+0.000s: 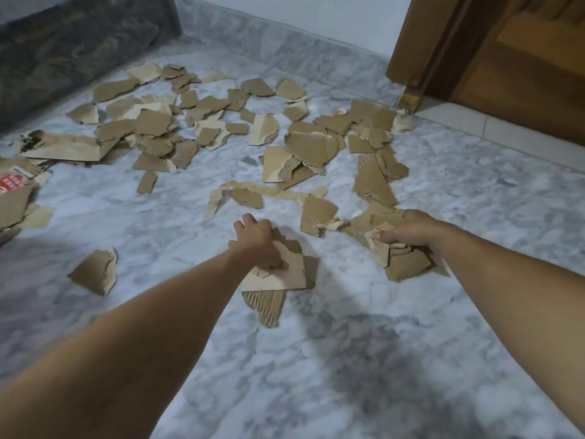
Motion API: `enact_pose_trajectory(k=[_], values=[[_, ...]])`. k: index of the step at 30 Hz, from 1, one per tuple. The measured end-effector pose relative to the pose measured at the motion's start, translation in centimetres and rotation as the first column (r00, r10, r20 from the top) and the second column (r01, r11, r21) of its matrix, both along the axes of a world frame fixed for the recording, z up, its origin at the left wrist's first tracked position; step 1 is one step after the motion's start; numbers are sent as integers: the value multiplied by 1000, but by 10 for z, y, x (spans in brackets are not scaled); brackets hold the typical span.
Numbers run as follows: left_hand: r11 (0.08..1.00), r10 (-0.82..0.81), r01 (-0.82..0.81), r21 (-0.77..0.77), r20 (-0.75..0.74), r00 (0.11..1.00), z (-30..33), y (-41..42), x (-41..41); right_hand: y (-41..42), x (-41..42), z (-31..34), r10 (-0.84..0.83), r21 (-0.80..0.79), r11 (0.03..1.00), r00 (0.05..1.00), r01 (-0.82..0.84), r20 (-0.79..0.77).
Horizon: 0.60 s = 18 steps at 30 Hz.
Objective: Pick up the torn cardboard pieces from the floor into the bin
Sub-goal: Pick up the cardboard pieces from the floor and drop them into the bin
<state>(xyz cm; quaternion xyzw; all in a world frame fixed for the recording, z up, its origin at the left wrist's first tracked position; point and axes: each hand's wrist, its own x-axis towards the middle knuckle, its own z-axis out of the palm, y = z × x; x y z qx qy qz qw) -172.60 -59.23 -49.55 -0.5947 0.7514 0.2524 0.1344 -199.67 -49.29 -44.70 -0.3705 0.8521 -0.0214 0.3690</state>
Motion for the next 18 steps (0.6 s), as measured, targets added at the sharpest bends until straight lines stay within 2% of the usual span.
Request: enact_pose_trajectory(k=[3,6,8,13,15,18], values=[[999,25,-22,49,-50,998,1,-2,2,4,-5,-9,-22,-22,1000,999,22,-29],[984,136,-116,134,-147,980,4,-2,7,1,0,-10,1,-62,998,1000,-3,-25],[981,165,-145,132,-153,974,7,-1,11,4,12,-1,6,-76,997,1000,-7,-19],[961,226,-163,223,-293,929,26,-1,21,-1,31,8,-18,-135,990,995,32,97],[966,202,-141,218,-292,935,39,-9,28,-10,37,16,10,-176,984,989,16,146],[958,251,-192,211,-307,918,67,-26,48,-33,59,44,81,-233,972,982,-39,172]])
